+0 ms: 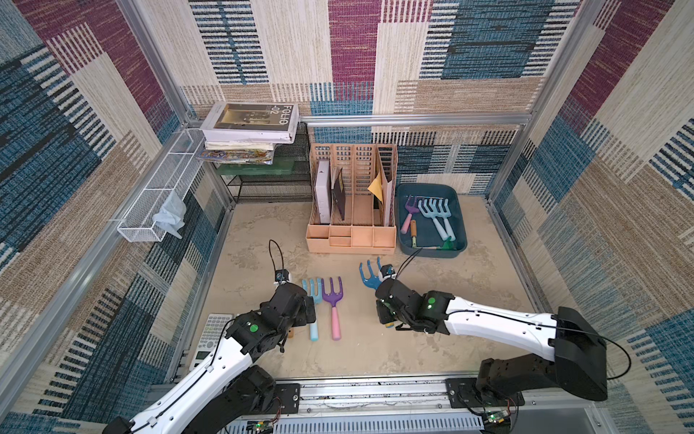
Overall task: Take the hand rake out of the storage box
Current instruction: Place the rake at the center of the board.
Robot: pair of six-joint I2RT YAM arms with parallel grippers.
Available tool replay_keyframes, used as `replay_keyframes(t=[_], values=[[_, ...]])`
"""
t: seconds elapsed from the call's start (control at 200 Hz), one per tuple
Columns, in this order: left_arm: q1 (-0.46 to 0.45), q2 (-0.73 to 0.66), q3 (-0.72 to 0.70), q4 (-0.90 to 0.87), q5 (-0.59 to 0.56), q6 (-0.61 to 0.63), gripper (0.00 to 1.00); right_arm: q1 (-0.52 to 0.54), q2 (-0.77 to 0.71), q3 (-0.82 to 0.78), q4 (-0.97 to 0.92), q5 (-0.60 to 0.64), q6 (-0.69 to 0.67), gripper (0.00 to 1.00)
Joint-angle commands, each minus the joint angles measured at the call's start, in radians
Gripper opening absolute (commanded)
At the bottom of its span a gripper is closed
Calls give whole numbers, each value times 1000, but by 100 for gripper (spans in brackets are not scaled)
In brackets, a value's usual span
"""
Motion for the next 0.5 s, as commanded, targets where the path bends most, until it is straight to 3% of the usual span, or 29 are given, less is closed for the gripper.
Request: replay_keyframes(t=[0.0,0.265,0.496], values=[[1,-1,4,15,-6,0,100,31,74,25,73,22,97,0],[0,-19,-2,13,-2,-1,100,51,327,141,65,-56,139,0],[0,-13,-6,23,7,1,100,60,380,155,46,-40,181,3]])
